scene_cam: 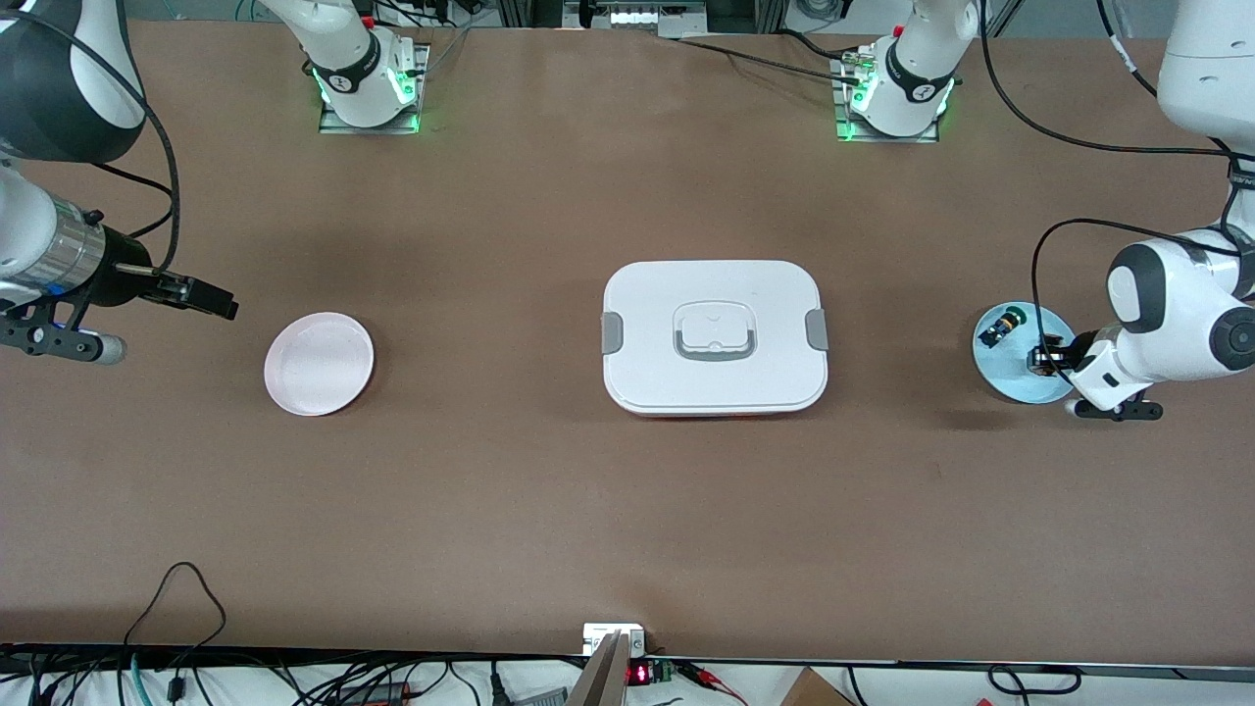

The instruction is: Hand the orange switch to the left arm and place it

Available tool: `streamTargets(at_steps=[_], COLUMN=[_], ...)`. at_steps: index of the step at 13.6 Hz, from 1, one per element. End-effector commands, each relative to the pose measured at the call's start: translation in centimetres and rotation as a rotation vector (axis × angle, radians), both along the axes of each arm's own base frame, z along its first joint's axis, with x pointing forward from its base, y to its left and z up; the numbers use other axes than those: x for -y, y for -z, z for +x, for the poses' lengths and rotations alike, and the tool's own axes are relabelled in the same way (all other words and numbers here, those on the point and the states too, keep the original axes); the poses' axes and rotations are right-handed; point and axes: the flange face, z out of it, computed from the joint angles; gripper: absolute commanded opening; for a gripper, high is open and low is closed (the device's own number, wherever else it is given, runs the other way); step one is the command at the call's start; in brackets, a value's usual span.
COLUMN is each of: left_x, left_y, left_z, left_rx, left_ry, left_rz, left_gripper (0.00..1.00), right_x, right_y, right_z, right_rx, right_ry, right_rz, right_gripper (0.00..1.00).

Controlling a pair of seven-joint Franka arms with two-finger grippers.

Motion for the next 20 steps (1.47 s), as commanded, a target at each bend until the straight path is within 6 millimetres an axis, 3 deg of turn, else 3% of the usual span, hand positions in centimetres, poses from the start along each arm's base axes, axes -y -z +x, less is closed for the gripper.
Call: streamTargets(at_steps=[1,2,4,5,6,7,8,9,10,13,15,17,19,20], left_x=[-0.2,-0.1,0.0,0.1,-0.3,-0.5,-0.5,0.0,0.9,5.6,8.7,11.3,13.6,14.0], left_y=[1.1,1.4,1.8,1.8,1.6,0.7,-0.7,-3.6,-6.4,-16.8,-24.7,-31.0,-35.6,-37.0], left_z=[0.4,0.4,0.3,0.4,0.4,0.6,0.9,1.6,2.6,3.8,2.6,0.6,-2.0,-3.0], left_rx=[-0.003,0.000,-0.004,-0.003,-0.002,0.009,0.027,0.066,0.106,0.128,0.186,0.237,0.247,0.243], left_ry=[0.034,0.038,0.045,0.053,0.047,0.046,0.044,0.051,0.067,0.108,0.090,0.052,0.002,-0.031], left_rz=[0.010,0.009,0.006,0.007,0.013,0.019,0.025,0.038,0.050,0.051,0.063,0.060,0.045,0.024], left_gripper=[0.12,0.20,0.48,0.61,0.84,1.00,1.00,1.00,1.00,1.00,1.00,1.00,1.00,1.00], right_x=[0.6,1.4,5.0,5.0,5.6,5.7,5.7,5.7,5.8,6.3,6.6,6.7,6.7,6.7], right_y=[0.1,-0.1,-0.4,-0.7,-1.1,-1.8,-3.0,-4.7,-5.0,-4.1,-3.7,-3.7,-4.3,-4.3], right_z=[-2.0,-1.9,-2.0,-2.1,-2.2,-2.4,-2.3,-2.3,-2.5,-2.4,-2.6,-2.6,-2.8,-2.9], right_rx=[0.028,0.034,0.033,0.031,0.033,0.042,0.063,0.072,0.051,0.034,0.029,0.040,0.047,0.045], right_ry=[-0.025,-0.068,-0.059,-0.057,-0.048,-0.047,-0.059,-0.093,-0.102,-0.137,-0.134,-0.146,-0.158,-0.158], right_rz=[-0.011,-0.007,-0.009,-0.014,-0.019,-0.022,-0.022,-0.022,-0.019,-0.016,-0.015,-0.015,-0.014,-0.014], right_gripper=[1.00,1.00,1.00,1.00,1.00,1.00,1.00,1.00,1.00,1.00,1.00,1.00,1.00,1.00])
